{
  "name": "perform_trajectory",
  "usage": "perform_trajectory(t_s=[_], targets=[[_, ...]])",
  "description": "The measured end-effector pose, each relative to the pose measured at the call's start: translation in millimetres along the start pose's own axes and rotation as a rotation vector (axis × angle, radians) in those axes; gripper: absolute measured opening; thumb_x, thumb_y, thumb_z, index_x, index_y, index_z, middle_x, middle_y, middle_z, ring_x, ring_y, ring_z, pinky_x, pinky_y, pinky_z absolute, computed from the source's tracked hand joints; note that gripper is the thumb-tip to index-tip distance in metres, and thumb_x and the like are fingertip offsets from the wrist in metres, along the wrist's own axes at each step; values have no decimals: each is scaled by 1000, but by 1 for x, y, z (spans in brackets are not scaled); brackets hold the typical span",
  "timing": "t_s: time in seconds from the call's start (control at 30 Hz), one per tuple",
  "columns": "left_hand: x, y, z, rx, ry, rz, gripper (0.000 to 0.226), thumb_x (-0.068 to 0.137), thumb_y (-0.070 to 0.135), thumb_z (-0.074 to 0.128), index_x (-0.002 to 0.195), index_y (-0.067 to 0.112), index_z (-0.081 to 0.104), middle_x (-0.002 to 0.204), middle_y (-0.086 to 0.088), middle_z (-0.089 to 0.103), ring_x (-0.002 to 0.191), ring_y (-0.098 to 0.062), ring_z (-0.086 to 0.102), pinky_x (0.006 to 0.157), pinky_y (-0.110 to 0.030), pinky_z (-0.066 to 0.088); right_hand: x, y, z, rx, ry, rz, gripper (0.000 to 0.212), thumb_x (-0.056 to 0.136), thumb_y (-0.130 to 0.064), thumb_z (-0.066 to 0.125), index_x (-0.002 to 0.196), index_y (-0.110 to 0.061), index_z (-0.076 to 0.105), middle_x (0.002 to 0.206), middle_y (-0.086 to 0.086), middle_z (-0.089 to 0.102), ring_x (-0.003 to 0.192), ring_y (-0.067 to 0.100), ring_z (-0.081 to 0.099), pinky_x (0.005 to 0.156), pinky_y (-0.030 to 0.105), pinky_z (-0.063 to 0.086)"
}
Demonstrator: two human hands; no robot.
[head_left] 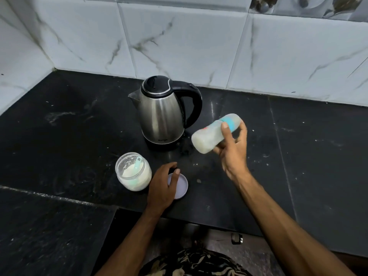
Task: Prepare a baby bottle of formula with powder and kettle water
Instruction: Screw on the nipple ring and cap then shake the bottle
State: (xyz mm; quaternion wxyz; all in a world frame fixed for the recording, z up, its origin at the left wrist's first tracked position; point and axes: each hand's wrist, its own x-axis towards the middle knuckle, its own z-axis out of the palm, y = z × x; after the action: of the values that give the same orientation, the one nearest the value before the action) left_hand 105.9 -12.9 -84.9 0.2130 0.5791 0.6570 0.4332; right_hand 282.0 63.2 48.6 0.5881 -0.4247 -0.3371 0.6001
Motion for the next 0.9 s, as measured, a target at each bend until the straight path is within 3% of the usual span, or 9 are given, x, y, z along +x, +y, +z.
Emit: perform_trajectory(t_s=[0.1, 0.17, 0.23, 0.37, 0.43, 0.57, 0.7, 0.77, 0.9], targets=[[1, -3, 1, -11, -3, -13, 40, 96, 44, 49, 120, 16, 64, 115, 10, 63, 106, -5, 56, 94, -22, 42, -16, 7, -1, -166, -218, 51, 65, 90, -21, 66, 144, -29, 32, 94, 0, 75, 88, 23, 72, 65, 41, 61], [1, -4, 1, -27, -4, -10, 34, 94, 34, 55, 121, 15, 63, 116, 9, 62, 107, -9, 58, 94, -25, 43, -25, 10, -4, -341, -409, 108, 72, 82, -24, 72, 143, -34, 34, 100, 8, 74, 90, 26, 73, 69, 38, 59], [1, -2, 0, -25, 2, 5, 37, 94, 39, 52, 121, 16, 63, 116, 11, 61, 106, -6, 57, 94, -22, 42, -20, 6, -2, -312, -372, 70, 74, 81, -24, 74, 143, -32, 35, 99, 6, 75, 89, 23, 73, 73, 42, 59], [0, 1, -1, -9, -1, -8, 46, 95, 51, 43, 120, 19, 64, 114, 11, 64, 106, -4, 58, 95, -19, 42, 0, -4, 4, 7, -28, -2, 58, 96, -17, 61, 145, -24, 32, 86, -9, 75, 81, 14, 71, 66, 40, 59], [0, 1, -1, -10, -1, -9, 47, 95, 51, 43, 120, 18, 64, 114, 11, 64, 105, -3, 57, 93, -20, 42, -6, 0, 2, -39, -88, 15, 60, 95, -17, 63, 145, -27, 31, 88, -5, 75, 82, 16, 71, 67, 41, 59], [1, -3, 0, -15, -9, 7, 42, 93, 43, 48, 122, 16, 63, 118, 11, 62, 107, -5, 56, 93, -23, 42, -22, 5, -6, -348, -426, 86, 73, 83, -17, 73, 143, -33, 34, 104, 8, 72, 93, 23, 73, 73, 37, 59], [0, -1, 0, -12, 5, -6, 46, 95, 51, 43, 119, 18, 64, 117, 9, 65, 109, -7, 58, 96, -24, 44, 0, -5, -1, -57, -96, 4, 63, 91, -20, 69, 143, -27, 35, 93, -3, 75, 87, 21, 71, 72, 45, 59], [0, 1, 0, -14, 3, -13, 47, 95, 52, 43, 119, 18, 65, 117, 9, 65, 110, -8, 59, 97, -25, 45, 2, -3, -1, 9, -39, 17, 59, 95, -19, 63, 145, -26, 32, 91, -7, 75, 89, 20, 71, 71, 46, 60], [1, -3, 0, -21, -5, 13, 41, 93, 43, 47, 120, 16, 63, 117, 8, 64, 107, -10, 59, 93, -27, 44, -21, 6, -7, -314, -409, 115, 72, 84, -19, 71, 144, -31, 33, 107, 11, 71, 93, 23, 73, 69, 34, 59]])
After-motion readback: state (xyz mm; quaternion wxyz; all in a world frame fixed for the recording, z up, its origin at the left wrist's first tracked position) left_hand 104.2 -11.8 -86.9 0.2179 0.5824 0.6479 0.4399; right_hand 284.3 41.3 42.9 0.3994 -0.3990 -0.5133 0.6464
